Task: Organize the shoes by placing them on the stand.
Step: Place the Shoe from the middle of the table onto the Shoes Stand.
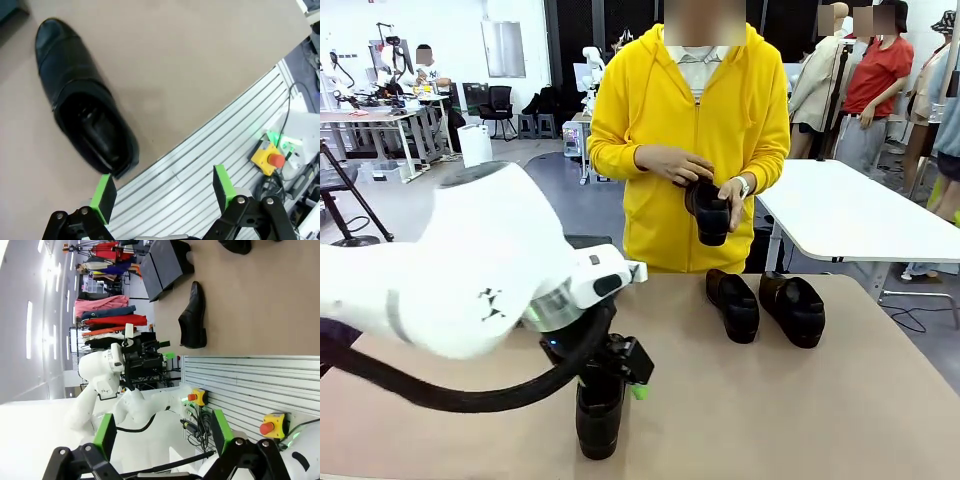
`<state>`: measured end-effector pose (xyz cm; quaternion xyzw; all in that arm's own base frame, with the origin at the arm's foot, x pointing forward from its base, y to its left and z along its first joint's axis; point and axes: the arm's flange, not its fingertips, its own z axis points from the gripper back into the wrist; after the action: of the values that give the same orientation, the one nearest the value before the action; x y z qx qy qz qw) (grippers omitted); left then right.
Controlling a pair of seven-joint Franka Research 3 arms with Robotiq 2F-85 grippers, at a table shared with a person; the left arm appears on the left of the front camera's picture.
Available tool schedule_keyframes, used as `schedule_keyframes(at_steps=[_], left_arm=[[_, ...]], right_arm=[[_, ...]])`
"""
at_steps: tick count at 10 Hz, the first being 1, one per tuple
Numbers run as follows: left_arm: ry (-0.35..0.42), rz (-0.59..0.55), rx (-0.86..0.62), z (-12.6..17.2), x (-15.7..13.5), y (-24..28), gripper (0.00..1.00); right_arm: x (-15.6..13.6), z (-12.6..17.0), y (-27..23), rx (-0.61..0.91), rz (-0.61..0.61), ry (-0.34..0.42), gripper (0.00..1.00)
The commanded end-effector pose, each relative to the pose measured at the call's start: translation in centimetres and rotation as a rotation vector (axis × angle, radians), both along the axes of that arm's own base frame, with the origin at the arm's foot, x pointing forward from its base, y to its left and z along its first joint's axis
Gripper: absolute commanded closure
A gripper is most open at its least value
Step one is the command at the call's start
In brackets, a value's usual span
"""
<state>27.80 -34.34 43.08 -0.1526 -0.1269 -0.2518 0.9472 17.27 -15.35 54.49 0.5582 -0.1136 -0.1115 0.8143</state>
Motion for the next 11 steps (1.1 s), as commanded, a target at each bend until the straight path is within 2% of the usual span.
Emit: schedule_keyframes(at_steps=[1,4,5,6,7,8,9,10,11], left_arm=[[0.002,0.001,0.015,-1.5,1.5,-1.3,0.00],[0.010,0.000,0.057,-3.7,3.9,-2.8,0.00],[-0.023,0.025,0.096,-4.5,4.8,-3.1,0.00],[-0.008,0.050,0.109,-5.3,5.7,-3.2,0.00],[0.054,0.072,0.106,-6.3,6.2,-3.3,0.00],[0.076,0.093,0.138,-7.1,6.4,-3.4,0.00],[0.082,0.098,0.148,-7.3,6.4,-3.3,0.00],[0.052,0.110,0.146,-7.2,6.5,-3.5,0.00],[0.062,0.116,0.151,-7.5,6.5,-3.4,0.06]], right_arm=[[0.1,0.3,-0.1,0.011,0.006,-0.030,0.00],[0.1,0.3,-0.1,0.011,0.006,-0.030,0.00],[0.1,0.3,-0.1,0.011,0.006,-0.030,0.00],[0.1,0.3,-0.1,0.011,0.006,-0.030,0.00],[0.1,0.3,-0.1,0.011,0.006,-0.030,0.00],[0.1,0.3,-0.1,0.011,0.006,-0.030,0.00],[0.1,0.3,-0.1,0.011,0.006,-0.030,0.00],[0.1,0.3,-0.1,0.011,0.006,-0.030,0.00],[0.1,0.3,-0.1,0.011,0.006,-0.030,0.00]])
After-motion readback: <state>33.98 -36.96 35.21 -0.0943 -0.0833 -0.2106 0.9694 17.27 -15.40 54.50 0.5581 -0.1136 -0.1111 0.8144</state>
